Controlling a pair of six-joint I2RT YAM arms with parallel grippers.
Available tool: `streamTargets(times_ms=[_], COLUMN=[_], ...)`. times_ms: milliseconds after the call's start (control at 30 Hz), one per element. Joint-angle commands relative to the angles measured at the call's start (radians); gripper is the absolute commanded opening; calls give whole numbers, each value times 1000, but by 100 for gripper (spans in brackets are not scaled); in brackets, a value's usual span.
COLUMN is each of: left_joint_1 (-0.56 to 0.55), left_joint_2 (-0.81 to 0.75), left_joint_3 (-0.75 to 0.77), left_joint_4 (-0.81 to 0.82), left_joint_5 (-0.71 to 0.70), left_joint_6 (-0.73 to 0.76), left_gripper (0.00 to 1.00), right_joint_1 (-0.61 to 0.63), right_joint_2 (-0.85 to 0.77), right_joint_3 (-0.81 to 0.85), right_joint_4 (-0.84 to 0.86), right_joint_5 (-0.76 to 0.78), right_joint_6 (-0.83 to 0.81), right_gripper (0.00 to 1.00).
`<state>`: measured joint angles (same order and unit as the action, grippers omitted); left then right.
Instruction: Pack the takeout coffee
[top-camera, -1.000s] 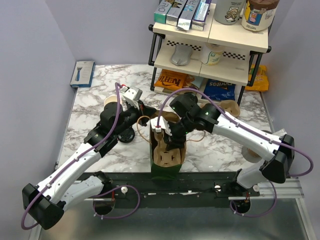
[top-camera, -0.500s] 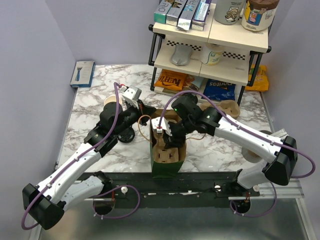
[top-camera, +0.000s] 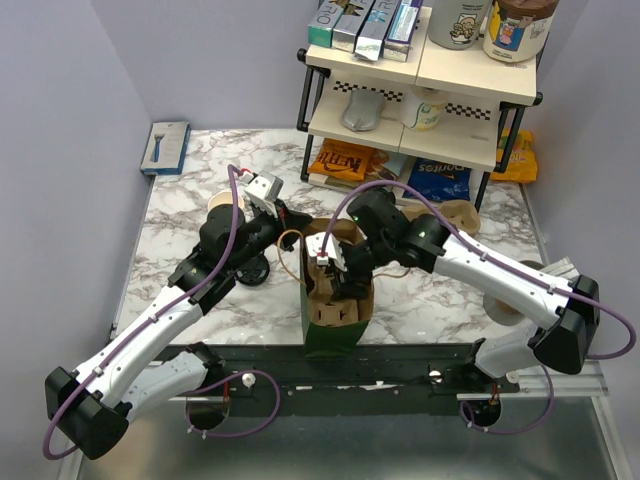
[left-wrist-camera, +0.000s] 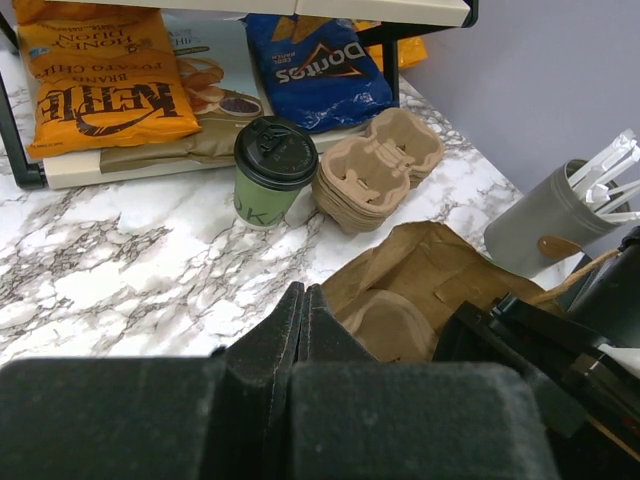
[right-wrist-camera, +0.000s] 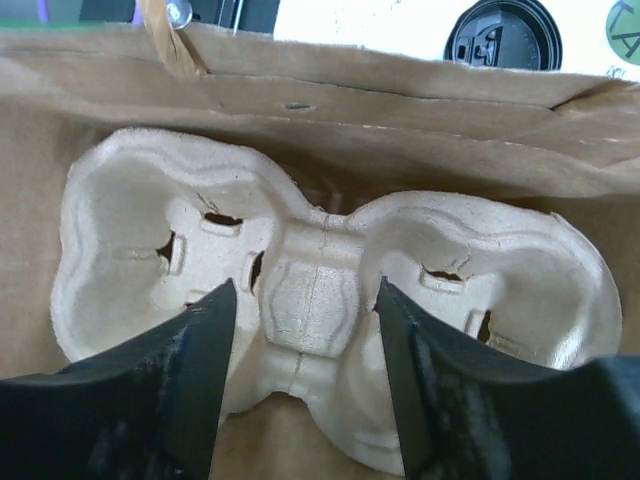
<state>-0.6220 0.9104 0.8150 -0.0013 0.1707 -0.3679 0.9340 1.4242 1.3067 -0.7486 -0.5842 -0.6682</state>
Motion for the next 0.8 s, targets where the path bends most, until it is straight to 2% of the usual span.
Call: streamTargets(times_ms=[0, 167, 200, 267, 500, 567, 633, 667, 700, 767], left_joint_1=[-1, -1, 1, 1, -1, -1, -2, -2, -1, -5], left_joint_2=[-18, -15, -13, -11, -31, -42, -54, -57, -59, -67], left_joint_3=[-8, -10, -10, -10, -2, -5, -4, -2, 3, -4], left_joint_4=[21, 20, 21, 21, 3, 3, -21, -29, -37, -40], left_joint_5=[-10, -8, -7, -7, -88, -137, -163, -215, -224, -246], left_joint_6=[1, 3, 4, 0, -49, -71, -104, -115, -118, -129], left_gripper=[0, 0, 0, 0, 0, 0, 0, 0, 0, 0], right_joint_1=[-6, -6, -4, -6, -4, -6, -4, -6, -6, -6], right_joint_2=[-36, -60, -73, -91, -160, -183, -203, -223, -231, -255], right_joint_3=[-3, 9, 12, 16, 58, 68, 77, 80, 91, 101], right_joint_4=[11, 15, 35, 80, 210, 232, 265, 272, 279, 279], right_joint_5=[11, 13, 26, 73, 409, 493, 651, 696, 787, 868], right_joint_6=[9, 8, 27, 77, 342, 413, 523, 557, 600, 667], right_gripper=[73, 74, 79, 80, 89, 93, 100, 100, 100, 100])
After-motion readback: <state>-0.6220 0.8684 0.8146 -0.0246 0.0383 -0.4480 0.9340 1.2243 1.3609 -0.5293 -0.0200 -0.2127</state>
